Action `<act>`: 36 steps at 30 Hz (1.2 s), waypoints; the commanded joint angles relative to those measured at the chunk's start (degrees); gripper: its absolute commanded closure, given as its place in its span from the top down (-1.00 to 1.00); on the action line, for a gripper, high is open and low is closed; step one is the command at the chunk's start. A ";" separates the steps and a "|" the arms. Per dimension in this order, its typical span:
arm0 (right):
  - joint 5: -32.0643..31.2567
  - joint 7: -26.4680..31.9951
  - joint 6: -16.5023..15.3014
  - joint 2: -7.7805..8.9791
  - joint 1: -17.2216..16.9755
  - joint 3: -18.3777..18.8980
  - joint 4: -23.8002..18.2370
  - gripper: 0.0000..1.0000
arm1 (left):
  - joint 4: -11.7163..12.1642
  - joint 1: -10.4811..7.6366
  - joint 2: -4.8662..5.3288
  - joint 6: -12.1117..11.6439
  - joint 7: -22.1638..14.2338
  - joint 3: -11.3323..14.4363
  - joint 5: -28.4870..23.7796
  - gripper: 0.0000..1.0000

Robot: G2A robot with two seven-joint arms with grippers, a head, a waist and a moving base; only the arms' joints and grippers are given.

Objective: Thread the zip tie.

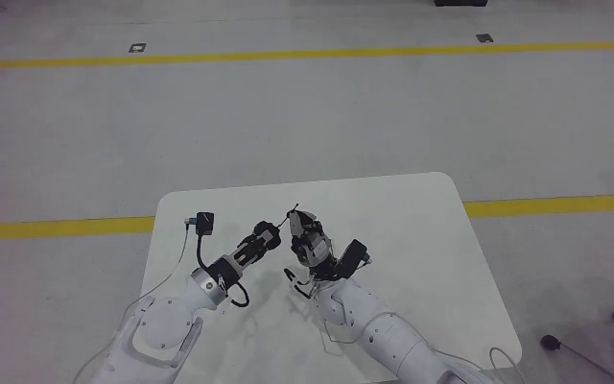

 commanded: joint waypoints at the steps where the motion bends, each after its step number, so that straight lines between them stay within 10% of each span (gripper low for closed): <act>1: 0.02 0.15 0.00 0.00 0.01 -0.12 0.08 -1.00 | 0.00 0.00 0.00 0.00 0.00 0.00 0.00 -1.00; 36: -0.20 -1.65 0.00 0.13 0.56 -1.91 0.75 -1.00 | 0.00 0.00 0.00 0.00 0.00 0.00 0.00 -1.00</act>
